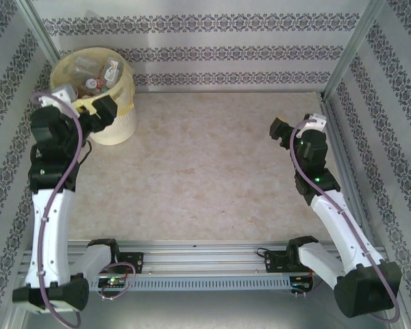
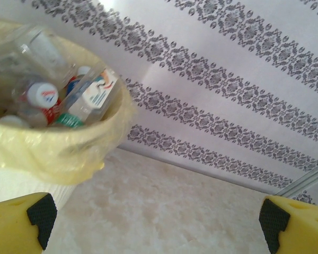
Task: Put the plastic bottles in the bin
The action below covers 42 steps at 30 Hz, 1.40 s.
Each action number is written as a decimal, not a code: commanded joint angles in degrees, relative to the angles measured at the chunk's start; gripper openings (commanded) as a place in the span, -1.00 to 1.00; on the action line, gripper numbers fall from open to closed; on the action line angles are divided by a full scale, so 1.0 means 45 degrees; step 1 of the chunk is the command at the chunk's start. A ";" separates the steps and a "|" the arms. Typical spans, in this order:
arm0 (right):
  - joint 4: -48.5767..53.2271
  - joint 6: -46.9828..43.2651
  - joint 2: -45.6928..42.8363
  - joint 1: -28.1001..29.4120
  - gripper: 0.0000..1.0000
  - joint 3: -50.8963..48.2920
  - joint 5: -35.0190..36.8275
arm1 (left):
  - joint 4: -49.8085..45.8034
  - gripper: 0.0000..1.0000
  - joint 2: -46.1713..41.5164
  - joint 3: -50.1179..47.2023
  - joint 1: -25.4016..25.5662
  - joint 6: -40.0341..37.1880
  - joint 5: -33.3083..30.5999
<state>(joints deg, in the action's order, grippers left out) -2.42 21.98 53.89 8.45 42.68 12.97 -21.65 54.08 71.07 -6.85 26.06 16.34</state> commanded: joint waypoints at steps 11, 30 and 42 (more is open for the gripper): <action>-0.3627 -0.1938 0.1415 -0.2310 0.96 -0.4105 0.0991 | 0.4884 0.99 -0.2477 -0.8336 -0.0020 0.0835 -0.3362; -1.1046 -0.4403 0.6347 -0.2429 0.96 -0.5023 -0.4775 | 1.0857 0.99 0.4239 -1.0460 -0.0001 -0.3656 -0.4383; -1.0614 -0.4535 0.7186 -0.1625 0.96 -0.4523 -0.2194 | 1.3248 0.99 0.6851 -0.9828 0.0296 -0.4774 -0.2004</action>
<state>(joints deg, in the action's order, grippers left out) -48.56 2.59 86.89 0.91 21.28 0.82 35.07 83.81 24.56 -6.52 7.73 3.22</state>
